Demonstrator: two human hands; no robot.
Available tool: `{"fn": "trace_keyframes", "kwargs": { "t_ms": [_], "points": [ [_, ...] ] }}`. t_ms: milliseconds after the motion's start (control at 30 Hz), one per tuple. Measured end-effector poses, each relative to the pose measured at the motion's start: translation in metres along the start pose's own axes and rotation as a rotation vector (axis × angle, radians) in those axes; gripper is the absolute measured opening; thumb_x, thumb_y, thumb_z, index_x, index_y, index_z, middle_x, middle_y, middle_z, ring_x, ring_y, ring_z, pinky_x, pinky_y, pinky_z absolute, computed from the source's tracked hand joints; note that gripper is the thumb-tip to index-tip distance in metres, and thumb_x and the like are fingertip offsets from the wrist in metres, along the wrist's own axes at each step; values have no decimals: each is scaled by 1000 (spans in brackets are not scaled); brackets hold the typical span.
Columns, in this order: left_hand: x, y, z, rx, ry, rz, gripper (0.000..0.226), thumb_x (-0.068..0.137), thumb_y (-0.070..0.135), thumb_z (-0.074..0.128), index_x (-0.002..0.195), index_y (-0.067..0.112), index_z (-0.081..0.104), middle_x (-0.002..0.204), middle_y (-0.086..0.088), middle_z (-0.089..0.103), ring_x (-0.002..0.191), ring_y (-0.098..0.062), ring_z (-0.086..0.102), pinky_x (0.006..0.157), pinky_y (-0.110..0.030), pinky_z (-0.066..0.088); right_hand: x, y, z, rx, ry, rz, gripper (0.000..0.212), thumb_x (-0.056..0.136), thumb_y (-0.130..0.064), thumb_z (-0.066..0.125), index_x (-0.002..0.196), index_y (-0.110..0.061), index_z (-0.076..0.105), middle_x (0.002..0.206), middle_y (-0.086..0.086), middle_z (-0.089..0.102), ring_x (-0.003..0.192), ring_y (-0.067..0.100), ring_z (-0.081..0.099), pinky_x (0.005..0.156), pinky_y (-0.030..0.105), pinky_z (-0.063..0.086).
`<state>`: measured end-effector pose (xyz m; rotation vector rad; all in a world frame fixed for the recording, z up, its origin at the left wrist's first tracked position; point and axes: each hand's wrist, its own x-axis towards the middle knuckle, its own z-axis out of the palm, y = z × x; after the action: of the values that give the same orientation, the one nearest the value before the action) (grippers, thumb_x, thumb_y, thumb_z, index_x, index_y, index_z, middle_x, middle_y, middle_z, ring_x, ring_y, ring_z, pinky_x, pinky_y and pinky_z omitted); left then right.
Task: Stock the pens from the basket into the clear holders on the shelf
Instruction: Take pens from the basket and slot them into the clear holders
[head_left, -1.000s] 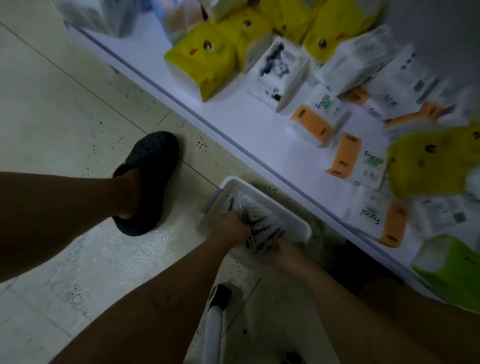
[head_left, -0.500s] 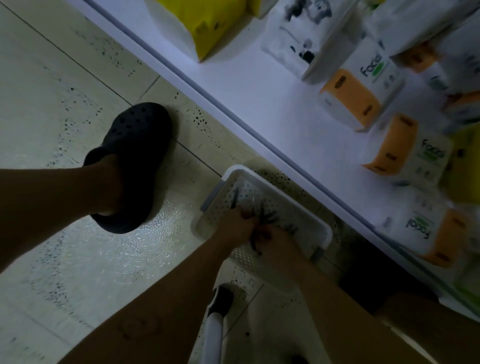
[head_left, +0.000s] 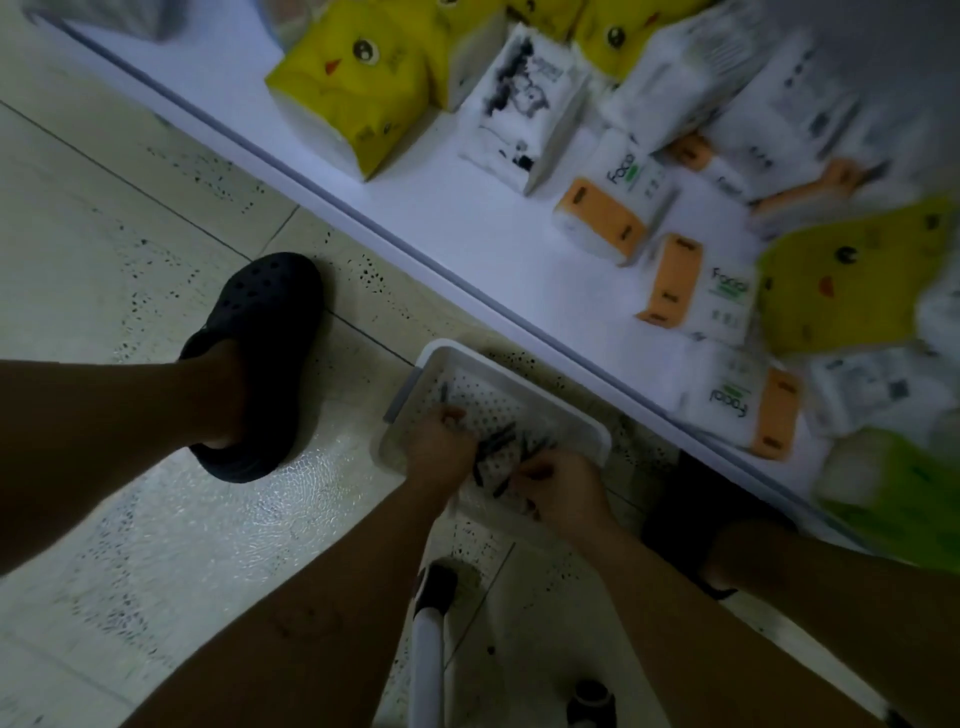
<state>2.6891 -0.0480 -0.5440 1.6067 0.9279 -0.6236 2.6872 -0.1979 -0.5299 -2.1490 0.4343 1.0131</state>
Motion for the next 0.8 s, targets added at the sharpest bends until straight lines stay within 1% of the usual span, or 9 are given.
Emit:
{"fn": "trace_keyframes", "kwargs": {
  "t_ms": [67,133,200,267,367,500,567,700,800],
  "points": [
    [-10,4,-2,6,2,29,40,85,12,56,124,17,52,122,-9,58,109,-29,58,92,-47,52,-11,1,-3,62,-3,23,12,83,-8,71,83,-9,59,82,13,61,65,25,61,51,29,52],
    [-24,12,-6,1,-14,42,40,89,11,49,128,16,51,124,-12,57,110,-33,57,93,-47,51,-26,-3,-7,76,-50,11,18,84,-14,70,93,-6,57,92,17,60,70,27,63,49,29,52],
    [-40,20,-12,-5,-15,64,32,96,17,44,126,18,54,121,-14,59,107,-33,58,90,-42,51,-43,-10,-12,77,-86,-33,15,87,-17,66,99,-11,60,94,12,63,76,27,64,51,28,53],
    [-61,29,-17,20,-26,138,27,99,27,44,122,20,56,116,-15,62,100,-31,60,85,-39,51,-62,-16,-18,69,-77,-61,7,92,-17,57,92,-23,61,87,5,64,74,27,64,53,30,52],
    [-93,47,-24,23,-61,286,24,98,30,47,118,20,57,105,-13,65,92,-29,63,77,-39,52,-84,-21,-26,47,47,-70,24,99,-26,43,80,-23,57,73,3,60,63,22,58,55,36,51],
    [-138,81,-33,25,-107,439,24,100,21,46,119,10,56,76,-5,61,52,-6,52,48,-18,44,-123,-44,-47,42,260,-200,42,103,-38,36,68,-17,48,59,0,47,54,15,46,52,25,32],
    [-158,93,-37,7,-116,482,24,99,18,48,121,12,56,74,-4,62,48,-6,50,41,-13,39,-141,-55,-59,53,343,-280,39,103,-34,39,67,-19,48,61,-3,49,55,11,46,50,24,29],
    [-196,123,-45,-27,-96,599,29,96,23,56,125,20,58,80,-10,68,53,-13,51,45,-16,41,-166,-73,-79,259,418,-398,24,101,-25,46,84,-14,58,69,4,60,62,19,57,57,29,44],
    [-226,149,-45,-10,-115,713,31,95,23,58,126,24,57,84,-20,67,56,-18,51,52,-24,43,-190,-87,-100,453,443,-468,17,101,-14,45,88,-11,54,79,4,59,62,18,54,47,21,43]
  ]
}}
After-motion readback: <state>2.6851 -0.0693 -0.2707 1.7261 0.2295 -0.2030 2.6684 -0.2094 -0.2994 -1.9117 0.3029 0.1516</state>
